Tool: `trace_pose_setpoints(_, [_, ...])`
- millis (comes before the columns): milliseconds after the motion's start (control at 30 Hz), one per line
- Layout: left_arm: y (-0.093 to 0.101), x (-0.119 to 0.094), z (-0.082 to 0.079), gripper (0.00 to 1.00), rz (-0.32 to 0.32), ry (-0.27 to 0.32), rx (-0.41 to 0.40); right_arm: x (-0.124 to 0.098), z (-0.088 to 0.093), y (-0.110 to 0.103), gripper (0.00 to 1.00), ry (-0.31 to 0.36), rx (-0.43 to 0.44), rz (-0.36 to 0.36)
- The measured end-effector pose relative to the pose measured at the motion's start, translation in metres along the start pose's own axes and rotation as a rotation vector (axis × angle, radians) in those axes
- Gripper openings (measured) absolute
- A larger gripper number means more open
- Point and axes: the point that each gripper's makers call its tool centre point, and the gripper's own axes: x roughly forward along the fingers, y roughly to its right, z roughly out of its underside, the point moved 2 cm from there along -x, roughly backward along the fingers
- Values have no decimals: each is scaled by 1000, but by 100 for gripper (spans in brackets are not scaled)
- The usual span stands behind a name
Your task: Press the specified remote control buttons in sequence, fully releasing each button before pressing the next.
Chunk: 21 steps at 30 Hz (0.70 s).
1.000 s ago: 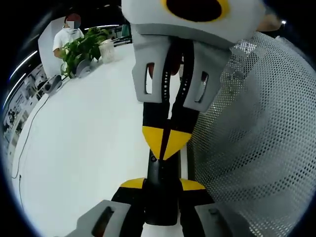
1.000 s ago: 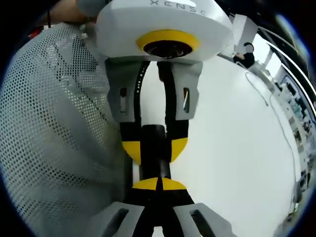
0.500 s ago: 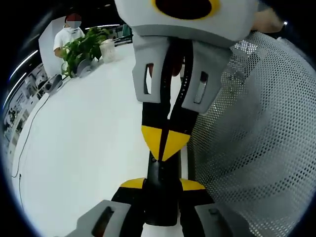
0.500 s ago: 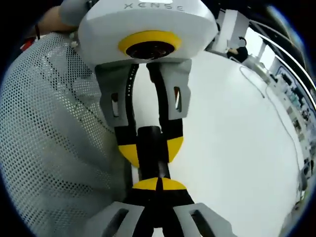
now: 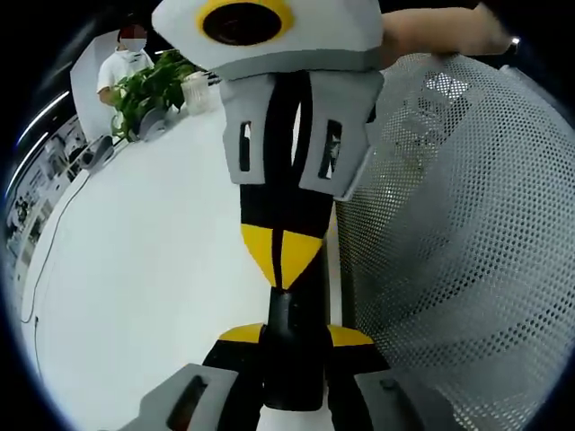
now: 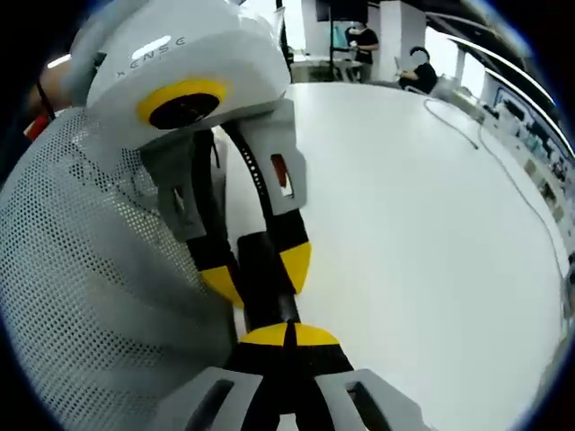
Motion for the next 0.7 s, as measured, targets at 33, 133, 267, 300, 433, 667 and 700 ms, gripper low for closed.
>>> trace_pose_setpoints(33, [0,0,0,25,0,0,-1,0,-1,1,0,-24,16,-16])
trace_pose_setpoints(133, [0,0,0,25,0,0,1,2,-2,3,0,-78,67,-43])
trace_pose_setpoints(267, [0,0,0,25,1,1,2,4,-4,5,0,-147,106,-54])
trace_pose_setpoints(300, [0,0,0,25,2,1,2,5,-4,6,0,-169,126,-54])
trace_pose_setpoints(433, [0,0,0,25,2,2,2,6,-5,6,0,-212,143,-48])
trace_pose_setpoints(667, [0,0,0,25,2,5,-4,5,-4,5,0,-179,167,36])
trace_pose_setpoints(700, [0,0,0,25,2,4,-6,5,-3,5,0,-155,180,44])
